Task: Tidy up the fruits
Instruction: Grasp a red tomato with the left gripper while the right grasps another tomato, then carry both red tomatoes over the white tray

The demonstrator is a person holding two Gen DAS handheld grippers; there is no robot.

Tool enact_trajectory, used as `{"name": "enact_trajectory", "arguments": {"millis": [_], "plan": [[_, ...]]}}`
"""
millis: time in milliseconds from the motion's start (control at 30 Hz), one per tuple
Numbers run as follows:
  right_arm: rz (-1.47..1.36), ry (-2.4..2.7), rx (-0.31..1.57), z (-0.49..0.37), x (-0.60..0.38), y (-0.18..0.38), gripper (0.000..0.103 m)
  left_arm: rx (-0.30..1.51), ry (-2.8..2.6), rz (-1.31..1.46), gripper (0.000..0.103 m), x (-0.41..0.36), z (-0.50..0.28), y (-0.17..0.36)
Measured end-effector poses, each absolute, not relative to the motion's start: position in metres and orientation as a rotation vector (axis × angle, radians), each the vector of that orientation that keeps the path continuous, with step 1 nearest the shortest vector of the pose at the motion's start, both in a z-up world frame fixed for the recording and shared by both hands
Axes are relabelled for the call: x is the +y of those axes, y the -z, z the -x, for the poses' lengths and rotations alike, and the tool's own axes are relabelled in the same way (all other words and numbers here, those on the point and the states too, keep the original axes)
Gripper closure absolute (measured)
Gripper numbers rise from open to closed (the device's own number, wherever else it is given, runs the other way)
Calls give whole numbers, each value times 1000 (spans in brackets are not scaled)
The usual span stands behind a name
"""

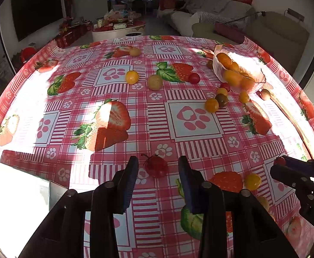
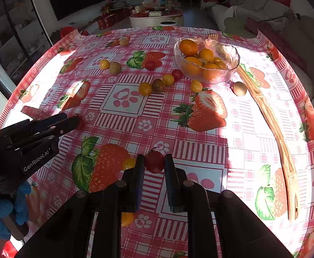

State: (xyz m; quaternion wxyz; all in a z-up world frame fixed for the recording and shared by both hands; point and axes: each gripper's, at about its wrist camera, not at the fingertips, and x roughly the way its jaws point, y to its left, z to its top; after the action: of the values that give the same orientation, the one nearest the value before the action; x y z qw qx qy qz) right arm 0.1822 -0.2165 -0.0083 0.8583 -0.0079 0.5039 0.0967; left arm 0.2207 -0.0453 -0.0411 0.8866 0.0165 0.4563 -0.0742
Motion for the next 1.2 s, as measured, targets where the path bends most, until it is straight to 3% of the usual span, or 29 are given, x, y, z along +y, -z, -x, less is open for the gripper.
{"name": "enact_trajectory", "arguments": {"millis": [33,233,300,433,1200], "plan": [[13,-204,1060,-182,-217,9,83,930,138,-34,30,-45,-220,42],[-15,-208,1072,-182,-223,14,83,954,123,-34,30,-45,-225,53],[-27,-208,1076,-181,-225,16,83,950,114,-40,42,-46,-225,56],[-42,-207,1080,-179,-228,18,83,945,149,-42,80,-50,-227,53],[-54,-284,1064,-149,-195,-15,83,843,214,70,80,-6,-136,-18]]}}
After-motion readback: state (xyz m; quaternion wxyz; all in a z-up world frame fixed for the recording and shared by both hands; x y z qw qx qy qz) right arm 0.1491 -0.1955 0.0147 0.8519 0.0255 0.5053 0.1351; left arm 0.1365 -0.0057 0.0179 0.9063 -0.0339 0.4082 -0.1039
